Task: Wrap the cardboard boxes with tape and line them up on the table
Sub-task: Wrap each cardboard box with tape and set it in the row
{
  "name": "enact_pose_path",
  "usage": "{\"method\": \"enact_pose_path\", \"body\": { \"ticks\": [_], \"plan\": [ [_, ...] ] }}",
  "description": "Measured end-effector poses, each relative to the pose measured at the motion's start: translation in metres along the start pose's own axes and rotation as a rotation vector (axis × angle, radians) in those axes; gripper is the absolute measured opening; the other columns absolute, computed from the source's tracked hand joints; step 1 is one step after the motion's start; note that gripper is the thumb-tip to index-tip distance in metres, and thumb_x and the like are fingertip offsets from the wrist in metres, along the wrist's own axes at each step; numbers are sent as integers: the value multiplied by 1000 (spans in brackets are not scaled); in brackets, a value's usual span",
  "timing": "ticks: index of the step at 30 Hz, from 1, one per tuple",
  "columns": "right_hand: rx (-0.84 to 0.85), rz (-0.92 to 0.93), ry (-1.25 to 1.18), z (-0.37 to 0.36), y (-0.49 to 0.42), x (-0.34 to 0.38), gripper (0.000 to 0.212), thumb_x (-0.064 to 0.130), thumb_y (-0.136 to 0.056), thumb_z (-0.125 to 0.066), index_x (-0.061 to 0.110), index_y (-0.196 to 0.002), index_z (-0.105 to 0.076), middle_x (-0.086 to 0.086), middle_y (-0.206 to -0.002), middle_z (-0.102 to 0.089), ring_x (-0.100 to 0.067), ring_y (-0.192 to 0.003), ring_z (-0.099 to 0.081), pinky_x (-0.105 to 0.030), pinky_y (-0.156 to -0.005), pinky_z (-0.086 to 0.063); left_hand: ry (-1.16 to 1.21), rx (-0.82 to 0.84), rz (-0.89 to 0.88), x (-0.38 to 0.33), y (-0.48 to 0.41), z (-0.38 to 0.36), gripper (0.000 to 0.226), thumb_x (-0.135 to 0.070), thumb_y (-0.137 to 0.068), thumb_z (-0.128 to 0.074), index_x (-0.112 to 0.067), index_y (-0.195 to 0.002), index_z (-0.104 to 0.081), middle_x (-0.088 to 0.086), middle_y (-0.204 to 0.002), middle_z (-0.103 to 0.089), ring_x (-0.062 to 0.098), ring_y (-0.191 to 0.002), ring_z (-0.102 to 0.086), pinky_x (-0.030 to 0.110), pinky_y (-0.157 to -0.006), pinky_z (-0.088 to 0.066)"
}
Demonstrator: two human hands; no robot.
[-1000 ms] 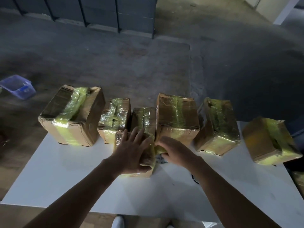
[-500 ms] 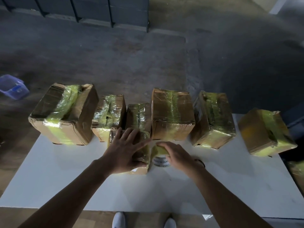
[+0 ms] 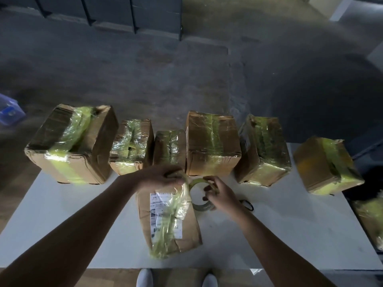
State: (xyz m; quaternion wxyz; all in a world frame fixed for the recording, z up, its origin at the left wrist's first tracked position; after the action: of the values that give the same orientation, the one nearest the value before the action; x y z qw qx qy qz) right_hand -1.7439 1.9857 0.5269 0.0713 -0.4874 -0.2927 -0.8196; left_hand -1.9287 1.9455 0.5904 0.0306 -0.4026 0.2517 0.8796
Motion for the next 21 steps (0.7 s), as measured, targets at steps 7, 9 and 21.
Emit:
{"method": "enact_pose_path", "body": {
  "ticks": [7,9,21],
  "plan": [
    [-54,-234,36,-24,-12,-41,34,11,-99,-45,19,-131,-47,5,-95,-54,-22,-84,-66,-39,-63,-61,-690,-454,-16,4,3,-15,62,-52,-95,-42,-20,-148,-35,11,-154,-34,32,-143,-27,58,-112,-27],
    [-43,-303,-27,-34,-15,-53,25,9,-97,-46,15,-121,-48,-7,-99,-56,-28,-89,-65,-40,-59,-61,-642,-551,-125,-2,27,-45,67,-53,-85,-46,-20,-143,-41,13,-151,-39,36,-142,-30,65,-108,-27],
    [-12,-98,379,-24,-8,-52,42,7,-100,-35,14,-139,-47,-14,-125,-60,-29,-105,-58,-20,-68,-37,-635,-459,123,35,17,-96,65,-48,-97,-32,-25,-154,-12,10,-162,-3,34,-148,7,62,-117,-6]
  ]
}}
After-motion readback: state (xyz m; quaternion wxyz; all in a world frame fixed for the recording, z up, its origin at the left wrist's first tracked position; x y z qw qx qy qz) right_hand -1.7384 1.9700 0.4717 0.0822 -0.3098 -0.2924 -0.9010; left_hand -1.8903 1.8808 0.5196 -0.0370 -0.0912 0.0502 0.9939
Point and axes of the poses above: each hand's wrist, its own y-axis away from the middle knuckle, its own z-axis out of the back of the hand, x = y × z, the point moved 10 cm from there along -y, towards the middle knuckle
